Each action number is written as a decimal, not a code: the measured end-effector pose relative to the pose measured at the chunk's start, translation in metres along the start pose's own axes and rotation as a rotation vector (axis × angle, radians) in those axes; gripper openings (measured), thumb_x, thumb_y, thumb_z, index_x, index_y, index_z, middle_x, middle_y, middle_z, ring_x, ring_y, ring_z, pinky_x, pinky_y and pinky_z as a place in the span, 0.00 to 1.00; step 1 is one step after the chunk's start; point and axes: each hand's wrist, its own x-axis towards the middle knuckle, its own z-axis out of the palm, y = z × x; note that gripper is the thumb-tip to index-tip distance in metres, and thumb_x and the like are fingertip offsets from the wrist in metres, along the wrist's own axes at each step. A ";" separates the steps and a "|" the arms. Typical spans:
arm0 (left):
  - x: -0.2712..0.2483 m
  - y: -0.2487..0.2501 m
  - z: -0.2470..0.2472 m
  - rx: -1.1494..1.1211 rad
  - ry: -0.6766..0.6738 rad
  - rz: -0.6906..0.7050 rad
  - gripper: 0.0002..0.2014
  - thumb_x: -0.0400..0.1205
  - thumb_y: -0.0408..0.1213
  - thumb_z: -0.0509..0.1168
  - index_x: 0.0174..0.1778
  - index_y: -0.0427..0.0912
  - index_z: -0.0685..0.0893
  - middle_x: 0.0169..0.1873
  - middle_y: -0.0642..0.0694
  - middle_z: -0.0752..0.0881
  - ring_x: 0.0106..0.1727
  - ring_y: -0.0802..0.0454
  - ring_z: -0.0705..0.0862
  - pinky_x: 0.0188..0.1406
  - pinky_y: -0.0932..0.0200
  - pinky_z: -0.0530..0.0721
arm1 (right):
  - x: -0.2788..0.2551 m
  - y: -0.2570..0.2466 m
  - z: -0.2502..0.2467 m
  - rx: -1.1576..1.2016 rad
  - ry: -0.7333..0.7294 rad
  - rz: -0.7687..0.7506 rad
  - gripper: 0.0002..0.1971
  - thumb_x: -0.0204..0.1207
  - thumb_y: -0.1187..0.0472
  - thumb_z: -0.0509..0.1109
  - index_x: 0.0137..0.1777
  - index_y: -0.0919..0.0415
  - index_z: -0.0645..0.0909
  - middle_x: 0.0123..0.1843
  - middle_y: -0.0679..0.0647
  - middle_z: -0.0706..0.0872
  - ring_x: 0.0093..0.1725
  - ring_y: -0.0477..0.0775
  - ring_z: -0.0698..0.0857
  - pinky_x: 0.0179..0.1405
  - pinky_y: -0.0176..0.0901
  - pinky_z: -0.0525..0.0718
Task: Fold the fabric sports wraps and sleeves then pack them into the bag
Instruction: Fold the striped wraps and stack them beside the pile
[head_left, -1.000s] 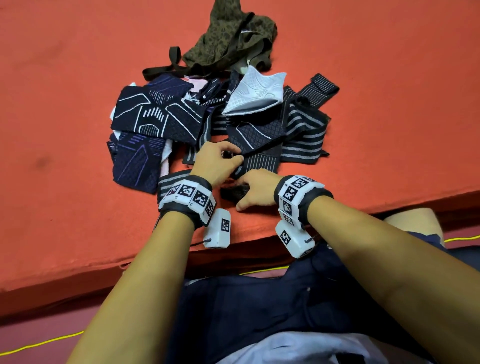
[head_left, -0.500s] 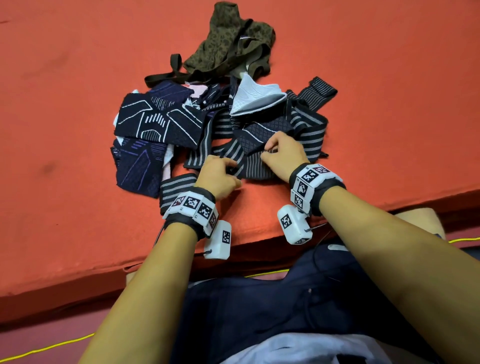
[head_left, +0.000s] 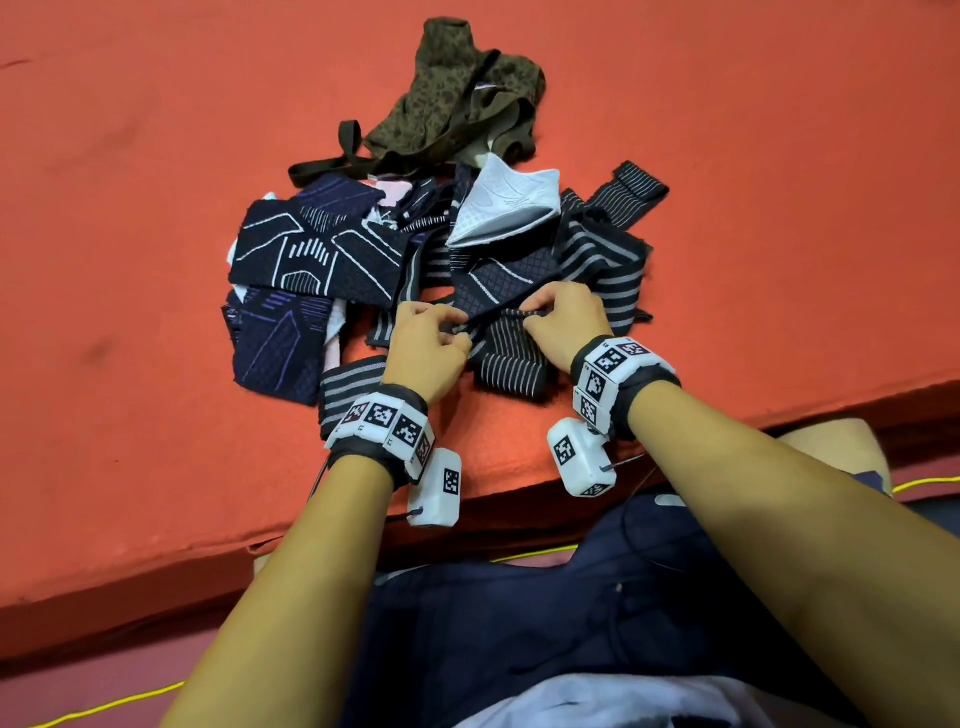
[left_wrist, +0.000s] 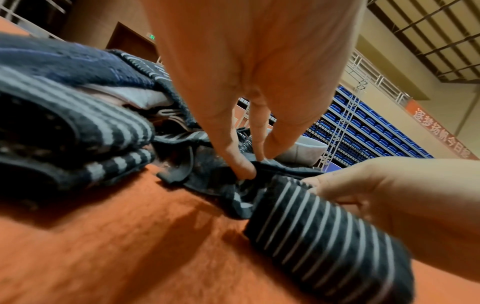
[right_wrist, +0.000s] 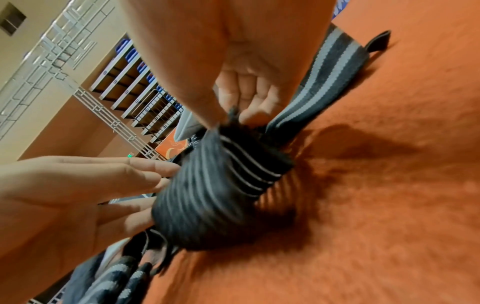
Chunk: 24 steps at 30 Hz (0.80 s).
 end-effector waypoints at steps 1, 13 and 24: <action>0.001 0.000 0.000 -0.010 -0.003 0.005 0.12 0.83 0.32 0.65 0.61 0.41 0.87 0.64 0.42 0.72 0.43 0.55 0.86 0.60 0.61 0.83 | -0.001 -0.002 0.000 0.000 -0.040 -0.014 0.09 0.73 0.64 0.72 0.42 0.46 0.87 0.39 0.41 0.86 0.47 0.49 0.85 0.46 0.36 0.79; 0.007 0.004 -0.002 0.008 -0.112 0.035 0.24 0.79 0.38 0.73 0.72 0.51 0.80 0.66 0.41 0.73 0.50 0.50 0.88 0.62 0.59 0.84 | -0.021 -0.009 0.008 -0.046 -0.413 -0.172 0.12 0.64 0.65 0.81 0.40 0.45 0.92 0.26 0.37 0.83 0.28 0.32 0.79 0.30 0.20 0.69; 0.008 0.013 0.005 0.015 -0.095 -0.118 0.15 0.84 0.54 0.64 0.41 0.47 0.73 0.39 0.48 0.84 0.41 0.51 0.81 0.43 0.56 0.73 | -0.024 -0.018 -0.013 0.055 -0.592 -0.196 0.19 0.64 0.74 0.73 0.29 0.45 0.91 0.24 0.56 0.83 0.27 0.48 0.72 0.28 0.40 0.68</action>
